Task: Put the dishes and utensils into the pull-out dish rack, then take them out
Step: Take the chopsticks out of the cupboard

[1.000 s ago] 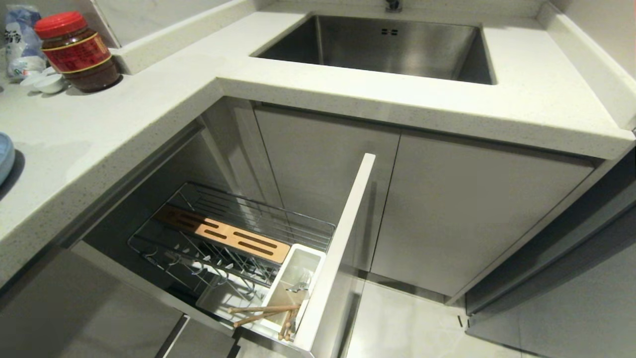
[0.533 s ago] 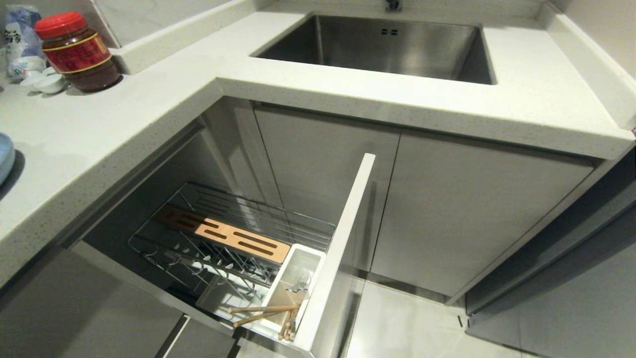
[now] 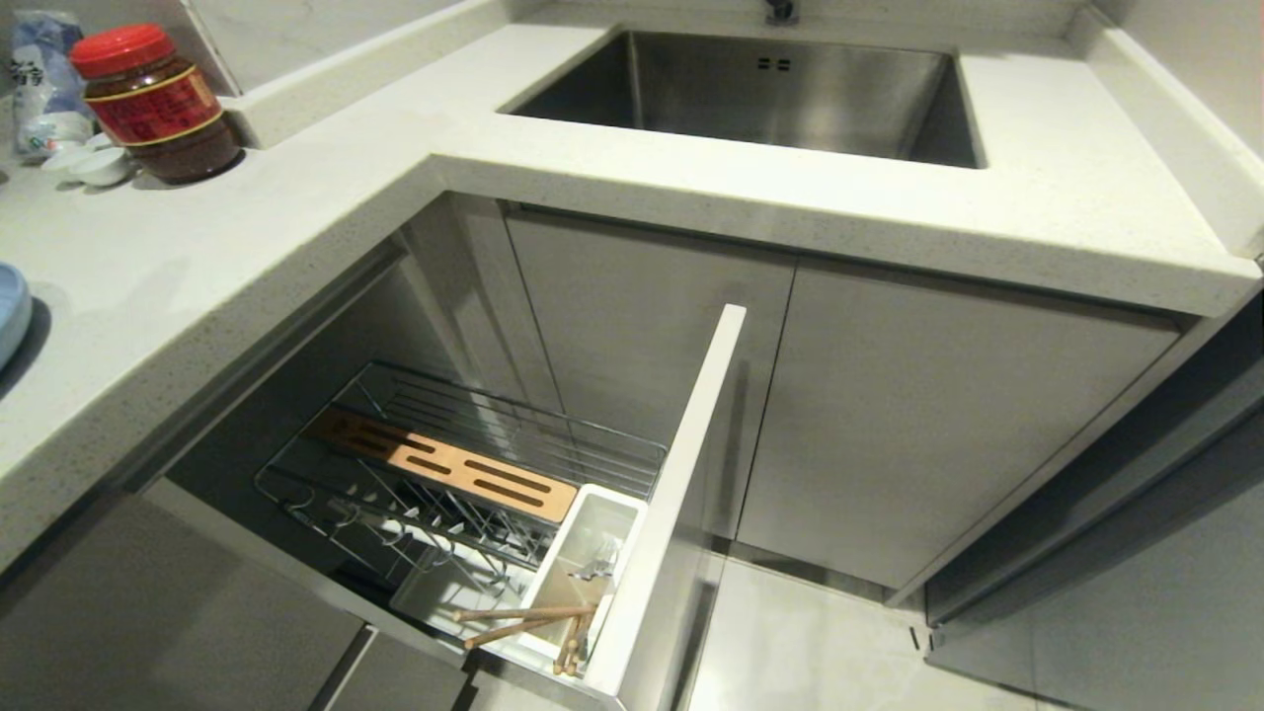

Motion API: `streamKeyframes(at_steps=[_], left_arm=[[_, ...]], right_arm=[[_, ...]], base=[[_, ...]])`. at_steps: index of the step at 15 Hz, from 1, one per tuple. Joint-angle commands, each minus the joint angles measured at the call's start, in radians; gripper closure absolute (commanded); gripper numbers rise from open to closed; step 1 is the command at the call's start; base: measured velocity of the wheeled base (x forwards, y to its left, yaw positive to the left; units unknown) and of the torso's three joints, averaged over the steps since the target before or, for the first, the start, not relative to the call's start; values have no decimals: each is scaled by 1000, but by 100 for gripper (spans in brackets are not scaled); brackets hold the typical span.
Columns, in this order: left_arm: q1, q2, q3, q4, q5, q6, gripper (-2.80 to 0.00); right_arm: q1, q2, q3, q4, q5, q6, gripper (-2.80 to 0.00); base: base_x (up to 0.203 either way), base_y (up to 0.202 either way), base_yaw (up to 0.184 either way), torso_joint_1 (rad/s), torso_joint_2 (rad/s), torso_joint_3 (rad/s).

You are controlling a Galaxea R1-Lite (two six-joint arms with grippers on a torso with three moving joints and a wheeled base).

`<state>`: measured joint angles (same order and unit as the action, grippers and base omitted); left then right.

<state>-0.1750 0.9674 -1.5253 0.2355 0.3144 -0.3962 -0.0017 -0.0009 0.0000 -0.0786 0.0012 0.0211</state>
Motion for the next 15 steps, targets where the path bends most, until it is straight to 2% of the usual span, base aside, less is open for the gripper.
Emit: streamKeyframes(at_steps=[1, 3, 7, 11, 15], left_arm=[[-197, 18, 29, 63, 1, -25, 0], [-331, 85, 40, 193, 2, -57, 0], [-468, 262, 44, 503, -21, -108, 0], [-498, 426, -1, 765, -163, -136, 0], [-493, 615, -49, 1025, -256, -165, 0]], right_arm=[[0, -1, 26, 0, 0, 0, 0], [0, -1, 26, -1, 0, 0, 0], [0, -1, 26, 0, 0, 0, 0], [0, -1, 26, 0, 0, 0, 0], [0, -1, 26, -1, 0, 0, 0]], base=[[0, 0, 0, 0, 0, 0], [0, 0, 0, 0, 0, 0], [0, 0, 0, 0, 0, 0], [0, 0, 0, 0, 0, 0], [0, 0, 0, 0, 0, 0]])
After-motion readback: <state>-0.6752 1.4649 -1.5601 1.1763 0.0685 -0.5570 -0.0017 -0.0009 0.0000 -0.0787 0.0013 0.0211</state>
